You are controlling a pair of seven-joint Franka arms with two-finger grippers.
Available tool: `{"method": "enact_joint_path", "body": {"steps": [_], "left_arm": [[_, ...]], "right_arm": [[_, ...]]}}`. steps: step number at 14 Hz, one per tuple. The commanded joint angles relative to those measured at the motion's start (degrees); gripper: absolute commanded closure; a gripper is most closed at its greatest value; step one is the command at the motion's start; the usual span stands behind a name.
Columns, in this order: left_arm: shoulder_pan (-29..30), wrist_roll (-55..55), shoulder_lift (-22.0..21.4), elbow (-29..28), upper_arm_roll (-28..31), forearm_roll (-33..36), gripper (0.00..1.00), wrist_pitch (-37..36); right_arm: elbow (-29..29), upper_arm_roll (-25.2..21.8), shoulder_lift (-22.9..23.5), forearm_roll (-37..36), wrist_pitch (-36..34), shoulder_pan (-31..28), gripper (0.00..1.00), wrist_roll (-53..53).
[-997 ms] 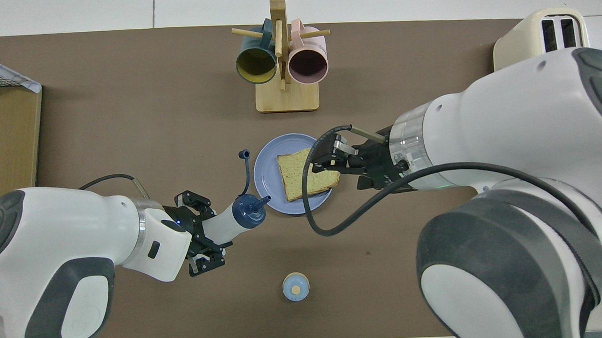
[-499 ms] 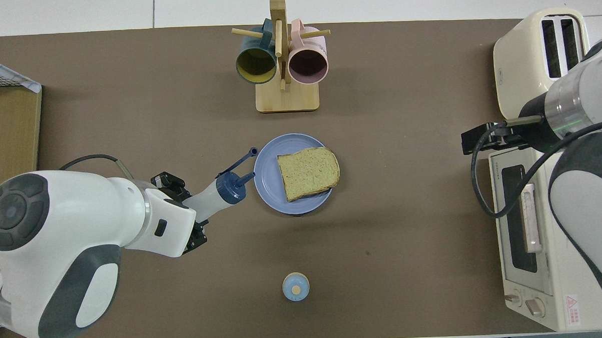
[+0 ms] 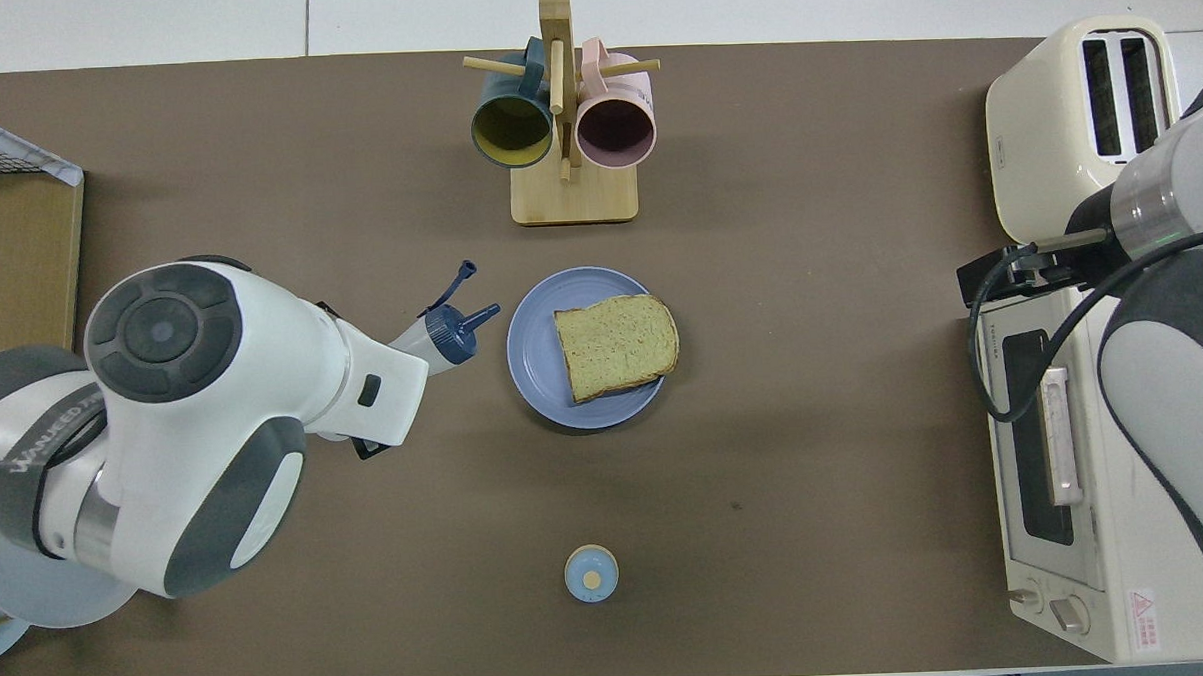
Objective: Put bread on plate and add seasoning
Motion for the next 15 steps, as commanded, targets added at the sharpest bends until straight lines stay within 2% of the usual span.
{"method": "enact_joint_path", "body": {"steps": [1, 4, 9, 11, 15], "left_arm": [[-5.1, -5.6, 4.4, 4.6, 0.4, 6.8, 1.0, -5.5], [-8.8, -8.3, 7.8, 5.7, 0.4, 12.4, 1.0, -8.4], [-15.0, -9.8, 21.4, 16.2, 0.5, 18.6, 1.0, -20.8], [-16.9, -10.2, 23.5, 16.9, 0.6, 21.6, 1.0, -23.0], [-17.4, -10.4, 23.8, 16.8, 0.8, 26.8, 1.0, -24.9]], "right_arm": [[-0.5, -0.5, -0.3, -0.7, -0.1, -0.4, 0.0, -1.8], [-0.5, -1.4, -0.3, -0.8, -0.7, -0.5, 0.0, -5.6], [-0.4, -3.0, -0.1, -0.7, 1.0, -0.6, 0.0, -6.7], [-0.2, -4.2, 0.1, -0.7, 0.0, -0.6, 0.0, -6.5], [-0.1, -6.0, 0.1, -0.6, 0.3, -0.5, 0.0, -6.6]]}}
